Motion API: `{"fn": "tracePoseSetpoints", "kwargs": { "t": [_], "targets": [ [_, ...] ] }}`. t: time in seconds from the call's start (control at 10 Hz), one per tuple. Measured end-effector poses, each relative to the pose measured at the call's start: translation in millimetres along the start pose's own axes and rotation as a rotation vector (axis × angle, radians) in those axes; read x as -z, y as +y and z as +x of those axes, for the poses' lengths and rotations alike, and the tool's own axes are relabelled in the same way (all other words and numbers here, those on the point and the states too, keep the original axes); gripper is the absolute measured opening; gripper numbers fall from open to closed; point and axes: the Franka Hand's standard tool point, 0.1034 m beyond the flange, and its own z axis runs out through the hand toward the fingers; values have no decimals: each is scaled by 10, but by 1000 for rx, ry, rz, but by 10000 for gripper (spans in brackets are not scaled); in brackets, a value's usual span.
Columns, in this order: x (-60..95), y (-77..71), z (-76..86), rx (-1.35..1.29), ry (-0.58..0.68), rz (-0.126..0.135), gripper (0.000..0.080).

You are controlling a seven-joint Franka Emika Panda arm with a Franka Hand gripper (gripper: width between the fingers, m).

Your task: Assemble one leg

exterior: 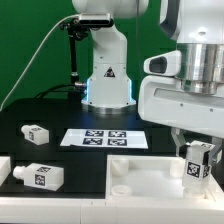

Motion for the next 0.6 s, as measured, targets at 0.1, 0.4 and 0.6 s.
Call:
{"fn": "tracePoseSetpoints", "kwargs": {
  "t": [0.1, 0.4, 0.6],
  "targets": [
    [-9, 13, 28, -134, 3, -8, 287],
    [-24, 77, 53, -558, -43, -5, 287],
    [-20, 95, 20, -771, -58, -12, 287]
  ]
}}
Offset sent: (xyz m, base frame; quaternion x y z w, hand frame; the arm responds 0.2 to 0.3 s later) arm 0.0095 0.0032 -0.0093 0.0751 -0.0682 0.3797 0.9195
